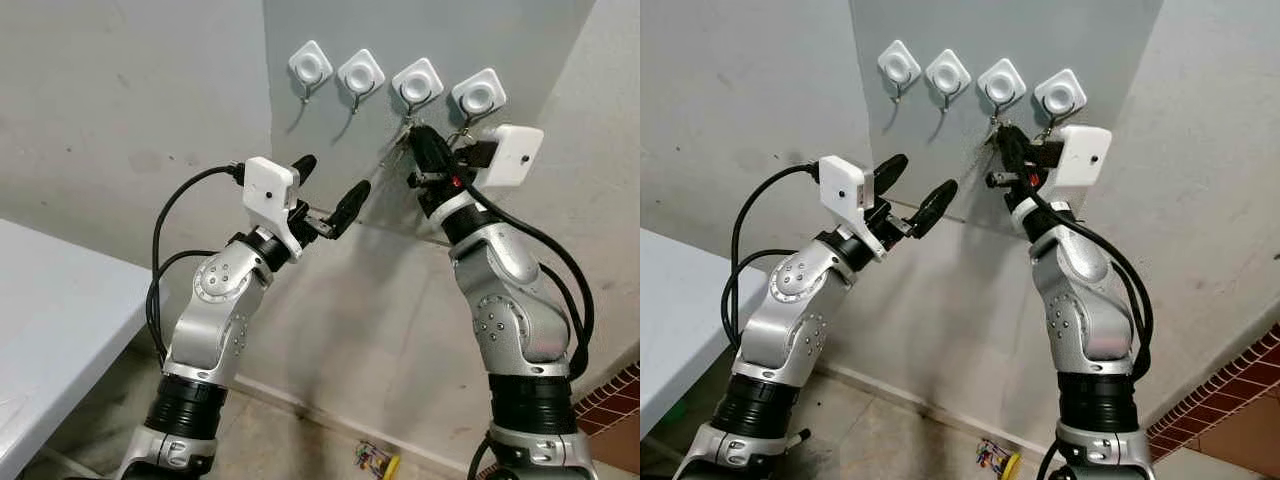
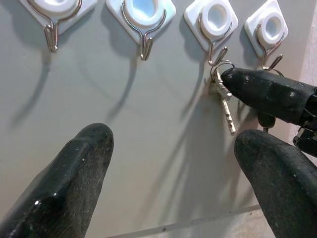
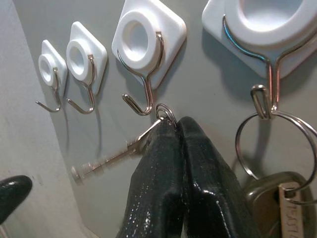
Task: Hang keys on a hook
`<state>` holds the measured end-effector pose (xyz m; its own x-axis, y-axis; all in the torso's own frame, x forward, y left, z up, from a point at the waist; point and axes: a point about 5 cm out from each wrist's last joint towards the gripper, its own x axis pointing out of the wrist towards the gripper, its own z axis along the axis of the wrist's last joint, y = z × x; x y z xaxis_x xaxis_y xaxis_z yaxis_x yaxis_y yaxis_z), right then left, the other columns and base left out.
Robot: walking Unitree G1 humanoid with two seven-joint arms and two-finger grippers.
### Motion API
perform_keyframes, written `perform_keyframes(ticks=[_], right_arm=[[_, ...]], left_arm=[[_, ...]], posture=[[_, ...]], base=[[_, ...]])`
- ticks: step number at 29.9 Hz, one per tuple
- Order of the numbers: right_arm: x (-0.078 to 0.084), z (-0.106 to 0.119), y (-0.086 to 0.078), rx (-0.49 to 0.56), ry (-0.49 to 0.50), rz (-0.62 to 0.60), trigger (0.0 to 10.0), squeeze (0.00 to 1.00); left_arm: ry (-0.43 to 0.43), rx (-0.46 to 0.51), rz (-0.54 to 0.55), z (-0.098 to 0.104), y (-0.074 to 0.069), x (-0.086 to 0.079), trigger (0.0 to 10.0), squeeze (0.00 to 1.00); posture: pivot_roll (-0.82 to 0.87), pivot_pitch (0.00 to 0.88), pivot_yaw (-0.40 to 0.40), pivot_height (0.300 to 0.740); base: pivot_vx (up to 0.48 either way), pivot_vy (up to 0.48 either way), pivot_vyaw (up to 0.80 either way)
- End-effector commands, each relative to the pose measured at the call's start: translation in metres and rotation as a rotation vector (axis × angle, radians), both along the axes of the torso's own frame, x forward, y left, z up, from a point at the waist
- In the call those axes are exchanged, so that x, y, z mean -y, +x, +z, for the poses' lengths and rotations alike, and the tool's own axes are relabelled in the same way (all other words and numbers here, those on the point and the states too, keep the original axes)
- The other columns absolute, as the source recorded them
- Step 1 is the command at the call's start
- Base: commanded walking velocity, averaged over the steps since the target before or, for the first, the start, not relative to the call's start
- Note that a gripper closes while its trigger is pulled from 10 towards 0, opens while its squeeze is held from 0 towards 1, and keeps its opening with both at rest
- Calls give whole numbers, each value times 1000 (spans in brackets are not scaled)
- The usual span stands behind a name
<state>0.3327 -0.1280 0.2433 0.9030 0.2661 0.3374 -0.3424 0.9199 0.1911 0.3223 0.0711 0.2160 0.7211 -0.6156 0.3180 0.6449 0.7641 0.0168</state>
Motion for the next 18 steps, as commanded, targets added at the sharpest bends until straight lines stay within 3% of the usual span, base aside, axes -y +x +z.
perform_keyframes(ticks=[1, 8, 18], right_arm=[[5, -11, 2, -57, -18, -27, 10000, 0], [-7, -6, -6, -1, -13, 86, 10000, 0], [-9, 7, -10, 72, 37, 127, 10000, 0]], left_arm=[[-5, 27, -5, 8, -2, 2, 10000, 0], [-8, 34, -14, 10, -4, 3, 10000, 0], [-8, 38, -22, 11, -4, 5, 10000, 0]], posture=[[9, 0, -28, 740], [7, 0, -26, 740], [8, 0, -26, 740]], base=[[0, 0, 0], [0, 0, 0], [0, 0, 0]])
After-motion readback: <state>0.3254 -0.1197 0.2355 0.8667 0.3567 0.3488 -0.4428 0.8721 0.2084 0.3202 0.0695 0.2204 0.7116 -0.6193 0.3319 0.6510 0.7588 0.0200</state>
